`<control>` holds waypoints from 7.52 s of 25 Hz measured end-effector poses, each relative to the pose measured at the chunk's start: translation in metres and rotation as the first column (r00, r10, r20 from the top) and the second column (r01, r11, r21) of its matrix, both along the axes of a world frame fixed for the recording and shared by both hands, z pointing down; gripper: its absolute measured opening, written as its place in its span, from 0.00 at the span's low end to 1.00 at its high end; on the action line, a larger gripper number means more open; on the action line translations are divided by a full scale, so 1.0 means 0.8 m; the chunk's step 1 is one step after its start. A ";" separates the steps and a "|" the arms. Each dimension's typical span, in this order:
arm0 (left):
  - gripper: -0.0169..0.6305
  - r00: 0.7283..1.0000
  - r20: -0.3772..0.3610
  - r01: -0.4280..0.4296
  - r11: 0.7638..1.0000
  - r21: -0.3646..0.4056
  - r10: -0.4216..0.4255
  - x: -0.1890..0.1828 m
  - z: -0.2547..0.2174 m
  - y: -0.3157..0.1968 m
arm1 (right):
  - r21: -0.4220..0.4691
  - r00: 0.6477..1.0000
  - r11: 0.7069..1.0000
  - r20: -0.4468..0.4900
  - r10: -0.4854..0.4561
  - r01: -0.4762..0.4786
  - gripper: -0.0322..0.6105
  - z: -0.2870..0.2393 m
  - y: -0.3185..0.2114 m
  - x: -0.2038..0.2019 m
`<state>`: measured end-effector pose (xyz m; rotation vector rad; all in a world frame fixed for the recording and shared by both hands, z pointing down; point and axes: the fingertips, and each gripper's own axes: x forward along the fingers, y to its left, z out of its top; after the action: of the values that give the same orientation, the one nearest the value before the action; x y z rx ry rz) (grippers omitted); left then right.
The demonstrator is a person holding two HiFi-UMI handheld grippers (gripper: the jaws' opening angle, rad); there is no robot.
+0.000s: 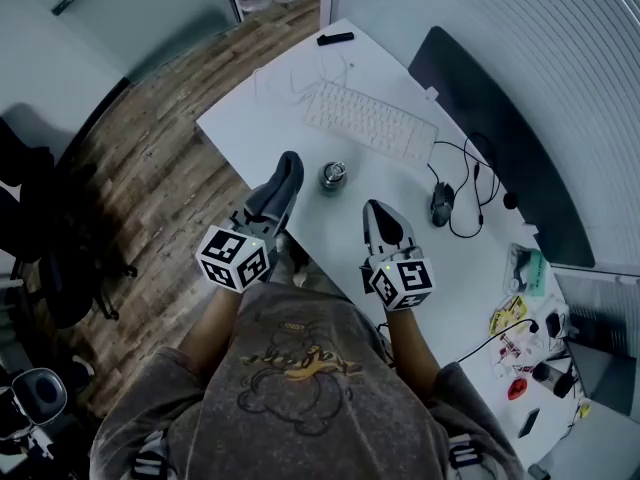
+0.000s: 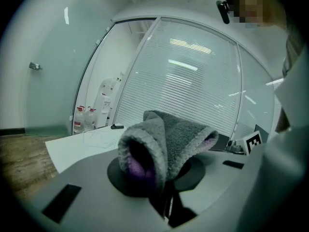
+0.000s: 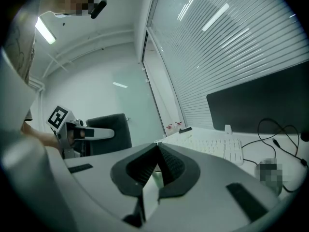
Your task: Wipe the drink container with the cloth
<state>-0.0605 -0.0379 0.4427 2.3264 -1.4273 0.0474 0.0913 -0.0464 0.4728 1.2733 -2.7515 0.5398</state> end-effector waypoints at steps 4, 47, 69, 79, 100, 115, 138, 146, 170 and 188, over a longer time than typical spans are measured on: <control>0.14 0.999 -0.007 -0.046 0.999 0.006 0.046 -0.002 -0.003 -0.016 | -0.005 0.999 0.999 -0.007 0.041 -0.041 0.05 -0.003 -0.003 -0.002; 0.14 0.971 -0.050 -0.234 0.972 -0.001 0.234 -0.015 0.008 -0.084 | -0.053 0.996 0.999 -0.088 -0.003 -0.001 0.65 0.034 -0.046 -0.075; 0.14 0.982 -0.065 -0.182 0.982 -0.048 0.179 -0.025 0.024 -0.112 | -0.148 0.978 0.979 -0.134 -0.158 0.138 0.55 0.096 -0.083 -0.117; 0.14 0.975 -0.060 -0.218 0.972 -0.088 0.213 -0.026 0.043 -0.132 | -0.151 0.979 0.980 -0.138 -0.152 0.131 0.45 0.102 -0.087 -0.117; 0.14 0.714 -0.156 -0.700 0.701 -0.138 0.683 0.105 0.107 -0.213 | -0.158 0.980 0.979 -0.134 -0.149 0.127 0.47 0.100 -0.086 -0.118; 0.14 0.317 -0.302 -0.933 0.239 -0.269 0.899 0.207 0.170 -0.177 | -0.158 0.981 0.979 -0.117 -0.152 0.132 0.47 0.100 -0.085 -0.119; 0.14 -0.194 -0.502 -0.831 -0.413 -0.372 0.843 0.259 0.209 -0.076 | -0.192 0.989 0.975 -0.072 -0.129 0.114 0.47 0.102 -0.087 -0.119; 0.14 -0.285 -0.565 -0.720 -0.562 -0.407 0.774 0.249 0.214 -0.045 | -0.195 0.990 0.974 -0.062 -0.126 0.111 0.48 0.102 -0.086 -0.118; 0.14 -0.210 -0.719 -0.579 -0.677 -0.454 0.663 0.241 0.230 -0.044 | -0.204 0.990 0.971 -0.035 -0.134 0.124 0.49 0.105 -0.087 -0.119; 0.14 -0.040 -0.700 -0.698 -0.522 -0.491 0.713 0.215 0.223 -0.092 | -0.200 0.992 0.973 -0.028 -0.122 0.114 0.49 0.105 -0.087 -0.118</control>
<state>0.1115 -0.1115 0.6211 1.6409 0.8682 1.0026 -0.0031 -0.1163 0.5567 1.0574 -2.6400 0.7475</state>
